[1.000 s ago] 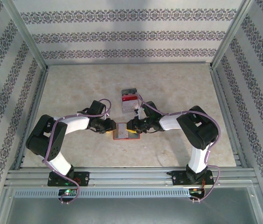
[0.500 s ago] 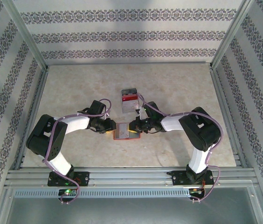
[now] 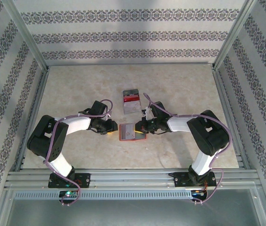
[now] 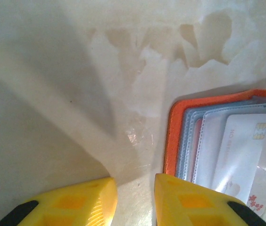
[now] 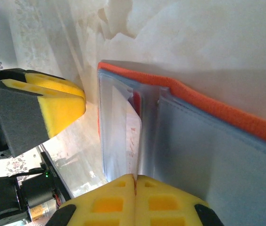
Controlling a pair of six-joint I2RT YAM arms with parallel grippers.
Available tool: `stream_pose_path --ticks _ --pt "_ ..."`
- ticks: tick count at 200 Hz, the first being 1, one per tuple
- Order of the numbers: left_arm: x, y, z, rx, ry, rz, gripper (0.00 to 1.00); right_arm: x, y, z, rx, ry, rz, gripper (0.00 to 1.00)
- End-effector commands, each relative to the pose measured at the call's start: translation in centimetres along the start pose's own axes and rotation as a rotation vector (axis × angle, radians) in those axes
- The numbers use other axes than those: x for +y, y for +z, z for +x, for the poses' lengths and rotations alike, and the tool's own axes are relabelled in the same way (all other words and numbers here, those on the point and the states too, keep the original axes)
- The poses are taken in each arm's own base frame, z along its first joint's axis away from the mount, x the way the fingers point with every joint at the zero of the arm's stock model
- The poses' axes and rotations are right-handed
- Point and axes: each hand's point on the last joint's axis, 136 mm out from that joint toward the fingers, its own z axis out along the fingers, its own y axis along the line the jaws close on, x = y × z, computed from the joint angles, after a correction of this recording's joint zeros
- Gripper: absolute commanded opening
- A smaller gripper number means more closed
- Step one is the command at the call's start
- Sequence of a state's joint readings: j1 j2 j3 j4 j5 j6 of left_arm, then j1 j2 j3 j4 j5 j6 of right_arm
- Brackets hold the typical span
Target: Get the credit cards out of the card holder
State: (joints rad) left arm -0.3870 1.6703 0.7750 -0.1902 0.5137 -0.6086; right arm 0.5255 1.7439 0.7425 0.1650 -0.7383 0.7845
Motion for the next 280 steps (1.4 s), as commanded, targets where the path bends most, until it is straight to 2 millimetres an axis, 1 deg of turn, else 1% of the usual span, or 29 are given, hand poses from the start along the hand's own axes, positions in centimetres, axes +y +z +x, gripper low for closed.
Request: stream_pose_path --ticks 1,29,43,62,80,94,106,129,142,178,212,240,257,280 --pt "4.5 2.0 1.9 0.017 0.012 -0.155 0.33 -0.6 0.0 0.0 -0.003 -0.014 0.023 0.03" --pt "1.0 0.6 1.0 -0.013 0.044 -0.036 0.33 -0.6 0.3 -0.1 -0.003 -0.015 0.021 0.03" --pt "-1.5 0.3 0.9 -0.006 0.078 0.057 0.33 -0.6 0.4 -0.1 -0.004 -0.014 0.022 0.03" --pt "-4.2 0.0 0.7 0.0 0.11 0.139 0.28 -0.7 0.4 0.0 -0.005 -0.012 0.027 0.03" --pt "-5.7 -0.2 0.4 -0.008 0.129 0.159 0.21 -0.8 0.5 0.0 -0.005 -0.011 0.029 0.03" --pt "-6.5 -0.5 0.0 -0.031 0.143 0.16 0.2 -0.9 0.5 0.1 -0.003 -0.01 0.03 0.03" --pt "-6.7 -0.9 -0.4 -0.053 0.149 0.146 0.19 -0.9 0.5 0.1 -0.003 -0.01 0.03 0.03" --pt "-6.2 -2.1 -0.9 -0.093 0.166 0.084 0.19 -0.9 0.4 0.0 -0.006 -0.01 0.03 0.03" --pt "-6.5 -2.3 -0.9 -0.097 0.171 0.094 0.18 -0.9 0.5 0.1 -0.004 -0.012 0.031 0.03" --pt "-7.2 -0.8 -0.4 -0.045 0.147 0.151 0.16 -0.8 0.5 0.0 -0.004 -0.014 0.028 0.03" --pt "-7.1 0.7 0.5 0.02 0.157 0.142 0.15 -1.0 0.7 0.1 0.0 -0.011 0.033 0.03" --pt "-7.2 1.3 0.8 0.032 0.157 0.146 0.14 -0.9 0.9 0.2 0.006 -0.013 0.034 0.03" --pt "-6.6 1.6 0.9 0.036 0.147 0.127 0.14 -0.9 1.0 0.2 0.005 -0.015 0.037 0.03" --pt "-4.9 2.2 1.3 0.052 0.13 0.05 0.14 -0.8 0.8 0.2 0.001 -0.018 0.039 0.03"
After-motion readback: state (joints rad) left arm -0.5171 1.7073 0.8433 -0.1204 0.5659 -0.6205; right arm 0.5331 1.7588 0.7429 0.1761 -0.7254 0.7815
